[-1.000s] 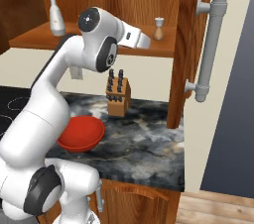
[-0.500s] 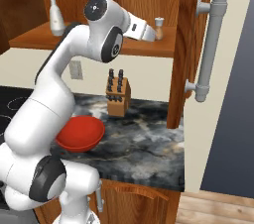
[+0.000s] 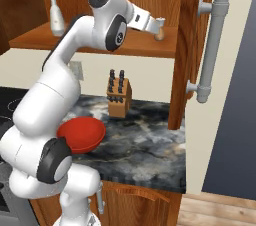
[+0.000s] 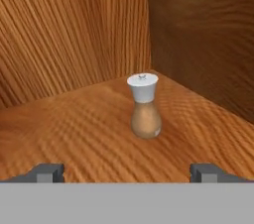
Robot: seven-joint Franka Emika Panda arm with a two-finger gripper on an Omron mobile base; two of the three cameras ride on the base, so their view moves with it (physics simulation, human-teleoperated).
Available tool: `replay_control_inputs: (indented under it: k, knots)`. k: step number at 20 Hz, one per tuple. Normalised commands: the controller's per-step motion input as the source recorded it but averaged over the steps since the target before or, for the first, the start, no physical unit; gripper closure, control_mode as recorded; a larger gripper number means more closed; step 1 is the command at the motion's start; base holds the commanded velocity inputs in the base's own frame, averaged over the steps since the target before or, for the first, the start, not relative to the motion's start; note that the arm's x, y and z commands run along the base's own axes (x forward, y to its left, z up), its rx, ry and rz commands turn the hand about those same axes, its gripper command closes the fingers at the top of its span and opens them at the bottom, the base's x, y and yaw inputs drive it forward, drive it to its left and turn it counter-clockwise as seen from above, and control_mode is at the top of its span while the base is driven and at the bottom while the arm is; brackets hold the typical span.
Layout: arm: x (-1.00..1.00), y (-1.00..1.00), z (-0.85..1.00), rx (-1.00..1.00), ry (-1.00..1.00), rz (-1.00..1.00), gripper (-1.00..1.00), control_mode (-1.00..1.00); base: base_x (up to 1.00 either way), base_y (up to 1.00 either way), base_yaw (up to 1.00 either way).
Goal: Retrieve the bottle and the shaker from the cabinet and place them next to the mixing bowl on the counter. Then add garlic from the fridge to the mixing bowl.
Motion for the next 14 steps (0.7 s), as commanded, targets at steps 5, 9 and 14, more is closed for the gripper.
replay_control_inputs:
  k: [5, 9, 14]
  knots:
    - [0.45, -0.39, 0.00, 0.04, 0.10, 0.00, -1.00, -1.00, 0.00, 0.00, 0.00]
    - [0.33, -0.10, 0.00, 0.00, 0.05, 0.00, -1.00, -1.00, 0.00, 0.00, 0.00]
    - [0.20, -0.03, 0.00, 0.00, 0.00, 0.00, -1.00, -1.00, 0.00, 0.00, 0.00]
